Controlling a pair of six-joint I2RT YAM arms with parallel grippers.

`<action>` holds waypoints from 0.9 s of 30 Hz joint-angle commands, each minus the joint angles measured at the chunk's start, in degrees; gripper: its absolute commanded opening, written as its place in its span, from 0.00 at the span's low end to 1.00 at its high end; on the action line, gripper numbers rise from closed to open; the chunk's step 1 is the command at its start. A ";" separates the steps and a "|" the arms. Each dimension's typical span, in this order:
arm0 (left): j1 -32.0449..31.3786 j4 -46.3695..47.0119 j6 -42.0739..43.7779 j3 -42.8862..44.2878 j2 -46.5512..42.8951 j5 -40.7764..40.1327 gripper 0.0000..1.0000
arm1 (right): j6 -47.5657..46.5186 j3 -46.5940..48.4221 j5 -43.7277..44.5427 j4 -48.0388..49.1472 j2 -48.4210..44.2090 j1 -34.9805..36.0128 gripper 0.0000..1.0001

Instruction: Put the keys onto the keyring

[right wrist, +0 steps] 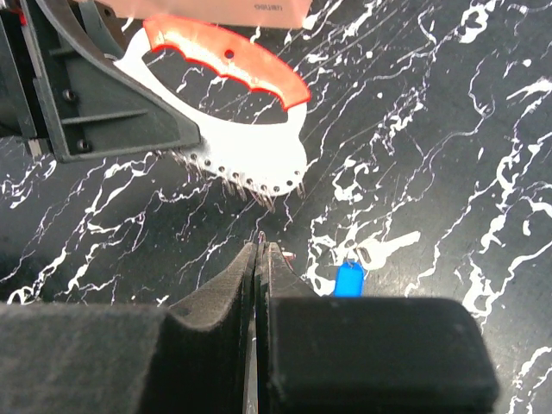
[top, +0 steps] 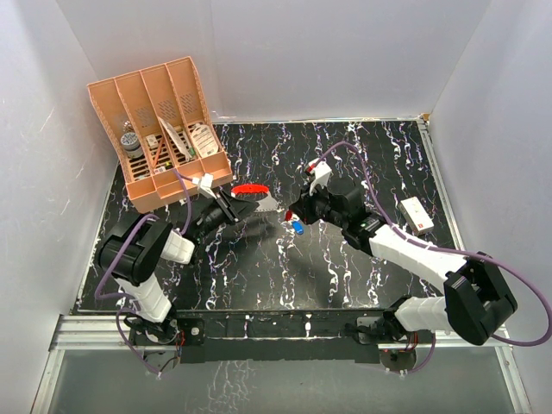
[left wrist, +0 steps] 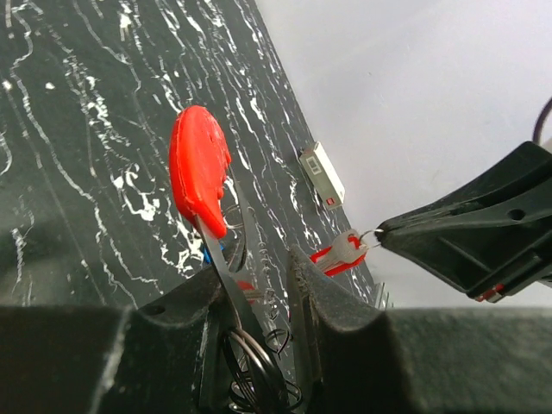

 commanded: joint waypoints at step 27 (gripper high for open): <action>0.40 19.14 9.56 6.47 -5.51 4.51 0.00 | 5.71 0.37 -11.98 8.14 1.59 1.32 0.00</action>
